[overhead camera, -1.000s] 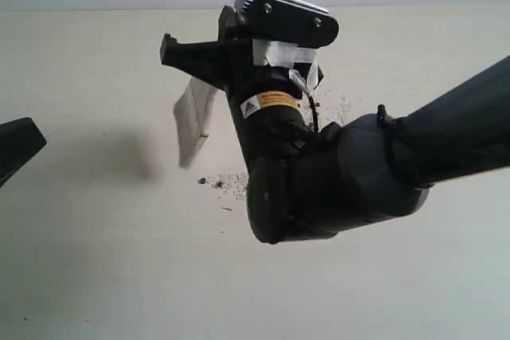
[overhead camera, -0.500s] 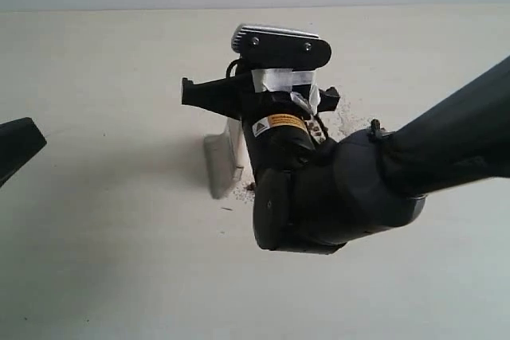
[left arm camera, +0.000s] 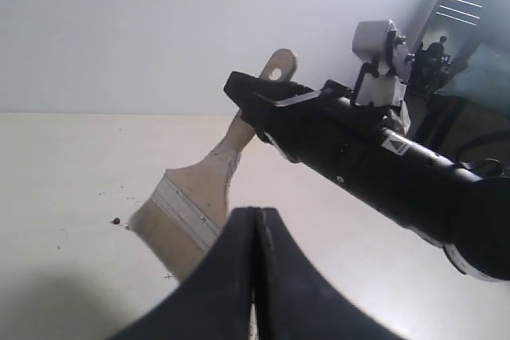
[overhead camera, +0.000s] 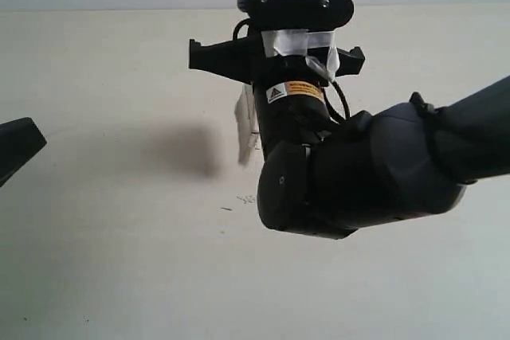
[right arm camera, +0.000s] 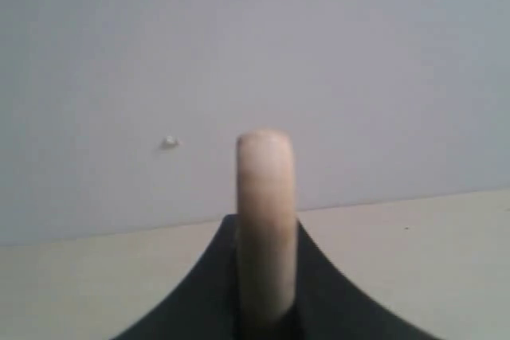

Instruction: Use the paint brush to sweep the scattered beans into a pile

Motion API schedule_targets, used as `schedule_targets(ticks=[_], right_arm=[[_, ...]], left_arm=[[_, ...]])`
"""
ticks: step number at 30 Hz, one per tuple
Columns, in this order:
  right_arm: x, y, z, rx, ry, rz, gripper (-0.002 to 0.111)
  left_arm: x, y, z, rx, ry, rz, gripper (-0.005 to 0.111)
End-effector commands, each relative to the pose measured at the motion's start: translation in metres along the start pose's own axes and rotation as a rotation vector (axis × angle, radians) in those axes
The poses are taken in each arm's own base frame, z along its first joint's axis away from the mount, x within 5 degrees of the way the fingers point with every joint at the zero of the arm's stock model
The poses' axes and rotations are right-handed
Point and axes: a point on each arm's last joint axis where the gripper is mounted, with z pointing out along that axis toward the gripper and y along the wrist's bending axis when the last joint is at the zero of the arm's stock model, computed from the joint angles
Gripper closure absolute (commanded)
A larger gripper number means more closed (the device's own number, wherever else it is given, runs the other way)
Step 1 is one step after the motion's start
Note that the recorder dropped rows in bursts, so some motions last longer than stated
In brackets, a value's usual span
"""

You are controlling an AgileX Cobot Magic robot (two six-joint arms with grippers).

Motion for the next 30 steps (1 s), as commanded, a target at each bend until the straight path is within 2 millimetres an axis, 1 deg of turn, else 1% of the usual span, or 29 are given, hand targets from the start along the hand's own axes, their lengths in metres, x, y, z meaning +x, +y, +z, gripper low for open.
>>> schedule_targets(ticks=[1,6,7,9,11,13,16,20,23,30], right_arm=[[-0.002,-0.007,0.016,-0.004,-0.045,0.153,0.108],[0.018,-0.028,0.048,0.096,-0.049,0.298,0.108],[0.023,-0.035,0.059,0.125,-0.058,0.325,0.108],[0.027,-0.038,0.071,0.142,-0.061,0.34,0.108],[0.033,-0.039,0.079,0.146,-0.019,0.347,0.108],[0.032,-0.04,0.082,0.15,-0.021,0.309,0.108],[0.027,-0.04,0.081,0.164,-0.036,0.203,0.108],[0.019,-0.046,0.079,0.243,-0.016,0.079,0.108],[0.013,-0.047,0.078,0.265,-0.006,-0.009,0.108],[-0.007,-0.044,0.075,0.249,-0.052,-0.003,0.108]], left_arm=[[0.0,-0.001,-0.001,0.003,-0.012,-0.009,0.107],[0.0,-0.001,-0.001,0.003,-0.012,-0.009,0.107],[0.0,-0.001,-0.001,0.003,-0.012,-0.009,0.107],[0.0,-0.001,-0.001,0.003,-0.012,-0.009,0.107],[0.0,-0.001,-0.001,0.003,-0.012,-0.009,0.107],[0.0,-0.001,-0.001,0.003,-0.012,-0.009,0.107],[0.0,-0.001,-0.001,0.003,-0.012,-0.009,0.107],[0.0,-0.001,-0.001,0.003,-0.012,-0.009,0.107],[0.0,-0.001,-0.001,0.003,-0.012,-0.009,0.107],[0.0,-0.001,-0.001,0.003,-0.012,-0.009,0.107]])
